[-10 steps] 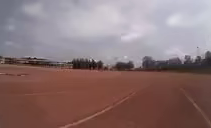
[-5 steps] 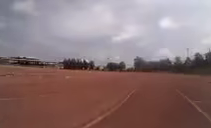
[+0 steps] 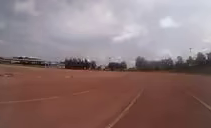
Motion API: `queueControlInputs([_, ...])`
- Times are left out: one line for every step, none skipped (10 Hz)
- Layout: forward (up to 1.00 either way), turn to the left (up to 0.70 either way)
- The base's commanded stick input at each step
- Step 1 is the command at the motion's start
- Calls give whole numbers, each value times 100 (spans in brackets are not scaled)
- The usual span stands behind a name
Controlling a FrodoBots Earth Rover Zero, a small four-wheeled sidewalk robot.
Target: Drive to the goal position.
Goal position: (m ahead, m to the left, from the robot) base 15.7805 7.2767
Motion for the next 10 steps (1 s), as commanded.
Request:
queueControlInputs([70, 0])
queueControlInputs([70, 0])
queueControlInputs([70, 0])
queueControlInputs([70, 0])
queueControlInputs([70, 0])
queueControlInputs([70, 0])
queueControlInputs([70, 0])
queueControlInputs([70, 0])
queueControlInputs([70, 0])
queueControlInputs([70, 0])
